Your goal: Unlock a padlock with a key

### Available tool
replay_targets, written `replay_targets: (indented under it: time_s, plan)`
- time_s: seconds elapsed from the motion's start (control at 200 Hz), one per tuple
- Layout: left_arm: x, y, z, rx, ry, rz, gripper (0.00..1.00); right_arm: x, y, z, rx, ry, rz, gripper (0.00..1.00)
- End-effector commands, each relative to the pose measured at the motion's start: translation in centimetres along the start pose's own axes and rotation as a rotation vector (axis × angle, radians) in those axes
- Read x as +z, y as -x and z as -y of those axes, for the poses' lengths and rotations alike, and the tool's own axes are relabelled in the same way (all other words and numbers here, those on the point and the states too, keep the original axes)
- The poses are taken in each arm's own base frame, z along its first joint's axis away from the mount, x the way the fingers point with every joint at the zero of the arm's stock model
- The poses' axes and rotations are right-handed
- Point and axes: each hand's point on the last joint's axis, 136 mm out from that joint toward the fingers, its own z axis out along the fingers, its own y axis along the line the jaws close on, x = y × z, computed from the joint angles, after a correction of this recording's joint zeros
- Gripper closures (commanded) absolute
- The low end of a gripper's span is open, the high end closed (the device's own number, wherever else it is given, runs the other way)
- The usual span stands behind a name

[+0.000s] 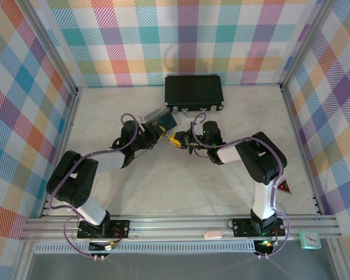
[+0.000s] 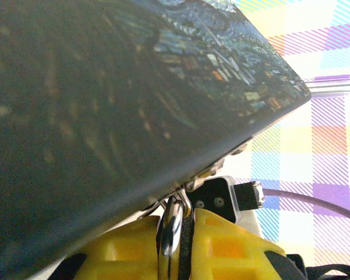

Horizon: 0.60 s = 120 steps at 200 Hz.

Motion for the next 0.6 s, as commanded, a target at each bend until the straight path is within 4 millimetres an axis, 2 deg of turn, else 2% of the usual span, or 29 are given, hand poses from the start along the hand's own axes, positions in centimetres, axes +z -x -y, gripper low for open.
replay_targets:
  time_s: [0.0, 0.185, 0.365, 0.595]
  plan:
    - [-1.2, -5.4, 4.2, 0.072, -0.170, -0.256, 1.00, 0.1, -0.3, -3.9, -0.122, 0.071, 0.011, 1.00]
    - [-1.6, -4.1, 4.5, 0.082, -0.185, -0.247, 1.00, -0.1, -0.6, -2.3, -0.118, 0.060, -0.024, 1.00]
    - [-2.2, -3.4, 3.9, 0.109, -0.163, -0.261, 1.00, -0.9, -0.4, -0.7, -0.121, 0.030, -0.023, 1.00]
    - [-2.9, -3.0, 3.7, 0.146, -0.163, -0.302, 1.00, -1.7, -0.6, -0.5, -0.165, -0.007, -0.023, 1.00]
